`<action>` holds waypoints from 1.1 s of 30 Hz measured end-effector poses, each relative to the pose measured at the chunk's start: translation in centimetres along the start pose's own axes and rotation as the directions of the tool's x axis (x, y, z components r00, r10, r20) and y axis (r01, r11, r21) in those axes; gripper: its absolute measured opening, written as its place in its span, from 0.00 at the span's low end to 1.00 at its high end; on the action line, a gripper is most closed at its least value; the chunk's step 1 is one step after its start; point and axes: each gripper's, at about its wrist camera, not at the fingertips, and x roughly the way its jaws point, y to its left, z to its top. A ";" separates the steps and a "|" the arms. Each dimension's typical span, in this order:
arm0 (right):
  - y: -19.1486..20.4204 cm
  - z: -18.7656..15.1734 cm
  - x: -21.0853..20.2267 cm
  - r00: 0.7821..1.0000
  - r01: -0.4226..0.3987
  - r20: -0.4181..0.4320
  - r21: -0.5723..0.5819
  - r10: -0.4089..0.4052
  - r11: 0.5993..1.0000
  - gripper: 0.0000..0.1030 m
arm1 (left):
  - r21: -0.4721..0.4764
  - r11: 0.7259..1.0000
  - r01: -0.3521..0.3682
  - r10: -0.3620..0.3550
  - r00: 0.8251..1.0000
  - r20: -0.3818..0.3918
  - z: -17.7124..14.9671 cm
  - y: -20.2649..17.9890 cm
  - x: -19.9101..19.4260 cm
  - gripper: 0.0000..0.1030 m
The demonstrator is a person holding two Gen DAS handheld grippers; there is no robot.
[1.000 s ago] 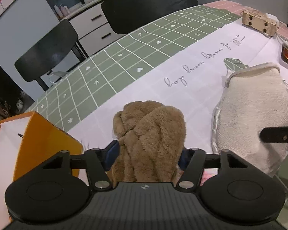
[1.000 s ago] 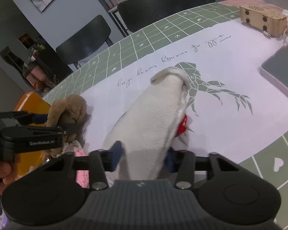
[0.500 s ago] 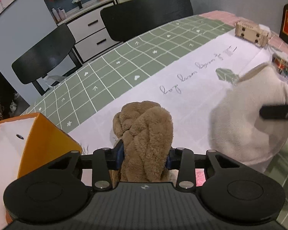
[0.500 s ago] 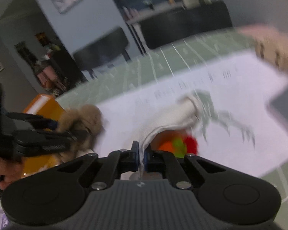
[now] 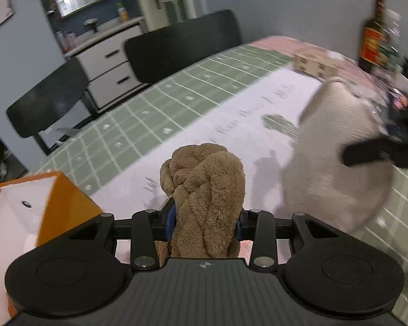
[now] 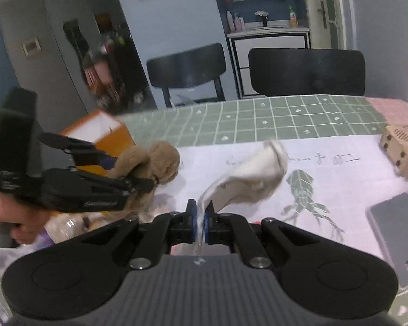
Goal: Organize soft objects
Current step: 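Lift and carry the plush and white pad toward the orange box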
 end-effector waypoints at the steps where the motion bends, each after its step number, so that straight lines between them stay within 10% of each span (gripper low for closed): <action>1: 0.2 -0.1 0.0 1.000 0.010 -0.016 -0.015 -0.011 1.000 0.02 | 0.013 1.000 0.016 -0.016 1.000 -0.004 -0.4 -0.7 -0.3 0.43; 15: 6.4 -6.9 -7.7 0.986 -0.104 -0.142 -0.146 0.083 0.984 0.02 | 0.008 0.964 0.266 -0.266 0.964 0.014 -11.1 -5.0 -10.1 0.43; 33: 19.3 -13.6 -11.4 0.925 -0.266 -0.336 -0.246 0.175 0.932 0.02 | -0.117 0.951 0.287 -0.289 0.957 -0.006 -25.0 -1.9 -17.6 0.43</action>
